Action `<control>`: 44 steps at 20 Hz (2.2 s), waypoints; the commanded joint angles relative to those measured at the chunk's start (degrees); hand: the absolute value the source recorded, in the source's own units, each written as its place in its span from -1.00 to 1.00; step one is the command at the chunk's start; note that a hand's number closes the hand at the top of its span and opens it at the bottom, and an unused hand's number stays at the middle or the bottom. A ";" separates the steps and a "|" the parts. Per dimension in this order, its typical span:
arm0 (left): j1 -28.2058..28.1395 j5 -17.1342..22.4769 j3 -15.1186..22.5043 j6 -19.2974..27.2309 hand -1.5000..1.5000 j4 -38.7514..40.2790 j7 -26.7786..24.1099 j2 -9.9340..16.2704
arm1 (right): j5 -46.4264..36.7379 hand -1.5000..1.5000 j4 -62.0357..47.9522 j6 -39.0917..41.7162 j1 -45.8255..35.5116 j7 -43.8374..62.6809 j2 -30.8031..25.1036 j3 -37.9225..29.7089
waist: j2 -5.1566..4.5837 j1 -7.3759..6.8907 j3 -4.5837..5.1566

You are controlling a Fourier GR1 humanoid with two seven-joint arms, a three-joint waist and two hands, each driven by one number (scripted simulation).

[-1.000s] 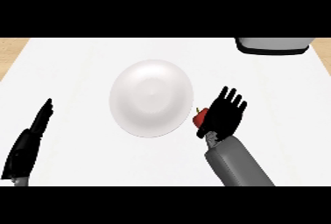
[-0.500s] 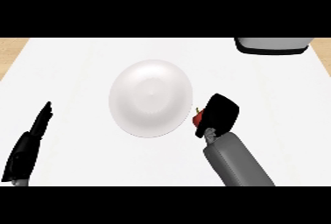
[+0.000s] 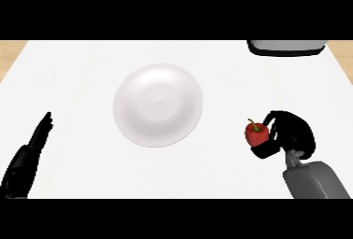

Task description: Pick the bell pepper from the placemat and place it in the plate

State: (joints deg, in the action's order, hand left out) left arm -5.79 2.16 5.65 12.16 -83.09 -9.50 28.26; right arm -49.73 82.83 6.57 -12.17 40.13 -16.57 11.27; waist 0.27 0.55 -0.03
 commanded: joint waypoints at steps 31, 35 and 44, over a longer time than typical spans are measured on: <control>2.38 -3.87 -3.90 -4.47 0.00 -0.68 2.83 -3.01 | -8.54 1.00 22.52 1.62 -23.50 5.98 16.11 11.06 | -0.28 -1.14 0.06; 4.22 -3.89 -4.45 -5.83 0.00 2.20 1.29 -3.01 | -4.07 1.00 7.54 -5.24 -34.94 8.35 16.42 8.64 | -0.45 -1.67 0.08; 3.12 -6.63 -2.84 -4.23 0.00 -1.55 2.71 -5.65 | 8.14 1.00 -17.89 -16.29 -46.48 8.39 16.55 14.11 | -0.61 -2.76 0.06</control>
State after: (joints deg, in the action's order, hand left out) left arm -3.56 -3.46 2.37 7.44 -83.74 -7.82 23.59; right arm -46.37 74.78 -5.47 -52.21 47.55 -0.28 23.02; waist -0.26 -1.77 0.03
